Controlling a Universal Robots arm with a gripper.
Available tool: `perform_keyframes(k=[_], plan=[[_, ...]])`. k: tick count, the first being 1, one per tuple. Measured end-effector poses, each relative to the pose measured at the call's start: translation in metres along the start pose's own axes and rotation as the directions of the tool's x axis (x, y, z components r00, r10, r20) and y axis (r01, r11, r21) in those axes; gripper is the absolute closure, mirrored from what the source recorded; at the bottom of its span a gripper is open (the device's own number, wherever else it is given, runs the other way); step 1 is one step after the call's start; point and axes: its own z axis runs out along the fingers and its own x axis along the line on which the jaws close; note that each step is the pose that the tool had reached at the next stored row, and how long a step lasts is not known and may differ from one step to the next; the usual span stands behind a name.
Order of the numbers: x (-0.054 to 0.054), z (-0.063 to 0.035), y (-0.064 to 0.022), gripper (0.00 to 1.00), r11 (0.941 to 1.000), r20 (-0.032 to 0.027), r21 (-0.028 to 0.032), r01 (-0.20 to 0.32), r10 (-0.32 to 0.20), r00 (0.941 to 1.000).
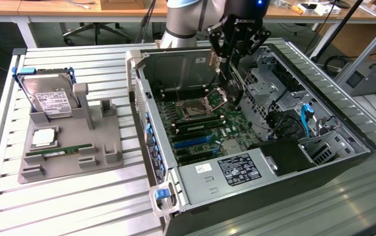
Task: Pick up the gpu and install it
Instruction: 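Pick up the gpu and move the gpu toward the slot, then insert the gpu into the slot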
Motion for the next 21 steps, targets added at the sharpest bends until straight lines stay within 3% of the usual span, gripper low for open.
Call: perform_keyframes(k=[21], plan=[[-0.0012,0.0006,-0.0002,0.73,0.9999,0.0010,-0.0004,0.014,-0.014,0.9999]])
